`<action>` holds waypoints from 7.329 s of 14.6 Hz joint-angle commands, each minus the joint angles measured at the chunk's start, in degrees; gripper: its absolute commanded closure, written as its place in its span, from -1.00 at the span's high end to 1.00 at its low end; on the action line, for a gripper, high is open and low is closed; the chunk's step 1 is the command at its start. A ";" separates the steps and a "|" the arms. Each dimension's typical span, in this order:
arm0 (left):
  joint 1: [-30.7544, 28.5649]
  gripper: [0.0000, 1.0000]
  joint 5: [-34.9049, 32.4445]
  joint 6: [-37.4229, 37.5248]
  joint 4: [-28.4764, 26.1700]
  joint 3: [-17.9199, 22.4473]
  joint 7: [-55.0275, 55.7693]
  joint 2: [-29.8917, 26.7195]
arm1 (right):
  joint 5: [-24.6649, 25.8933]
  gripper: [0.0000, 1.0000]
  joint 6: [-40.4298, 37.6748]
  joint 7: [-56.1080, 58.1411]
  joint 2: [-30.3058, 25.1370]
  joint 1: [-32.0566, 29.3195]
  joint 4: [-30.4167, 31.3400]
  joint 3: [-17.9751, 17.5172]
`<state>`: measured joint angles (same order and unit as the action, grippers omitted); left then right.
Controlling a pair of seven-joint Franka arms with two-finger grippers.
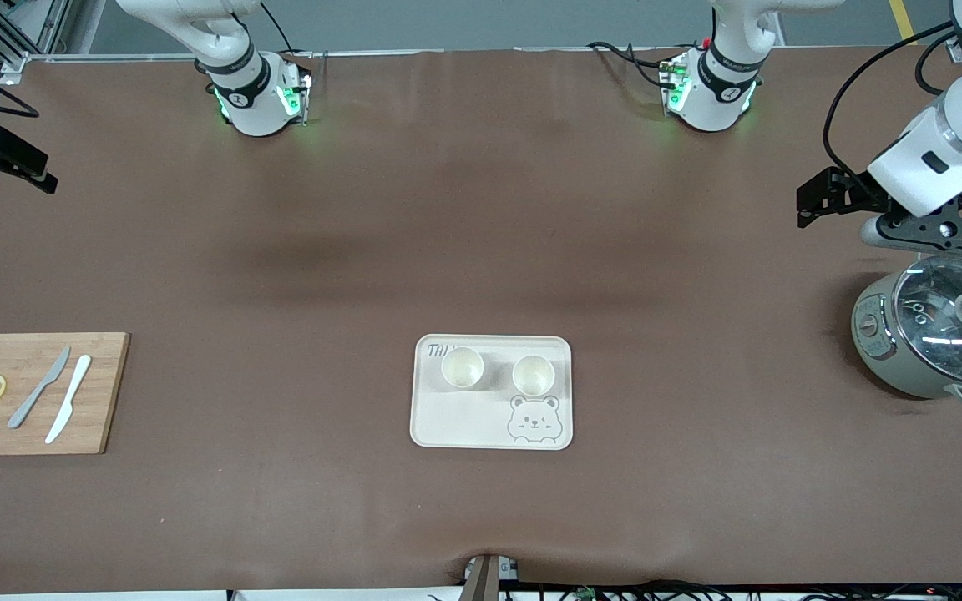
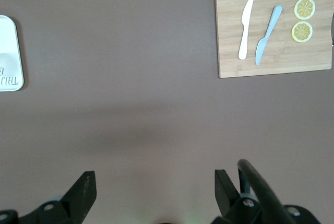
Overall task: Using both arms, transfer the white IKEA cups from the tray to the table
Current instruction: 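Move the left gripper over the tray while the right gripper reaches the cups, then lower both grippers around the two white paper cups and close them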
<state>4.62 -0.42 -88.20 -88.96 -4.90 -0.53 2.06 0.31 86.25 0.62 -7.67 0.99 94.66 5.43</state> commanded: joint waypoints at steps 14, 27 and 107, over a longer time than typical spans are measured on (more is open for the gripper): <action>6.00 1.00 -0.37 -9.17 -0.07 -2.57 10.97 9.88 | 0.13 1.00 -1.09 0.34 0.99 -0.81 -1.32 -0.86; 16.20 1.00 -1.16 -20.52 7.29 -2.40 21.53 25.70 | -1.53 1.00 5.40 0.26 5.38 -0.29 -2.73 -0.95; 26.76 -1.00 -1.77 -29.16 14.61 5.25 40.61 41.46 | -4.79 0.80 49.54 -63.55 55.66 39.09 -14.60 -1.30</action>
<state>31.67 -0.72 -121.88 -73.32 0.15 38.71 47.48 -5.41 135.98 -61.88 46.63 39.38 82.15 3.60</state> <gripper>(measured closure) 0.965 0.101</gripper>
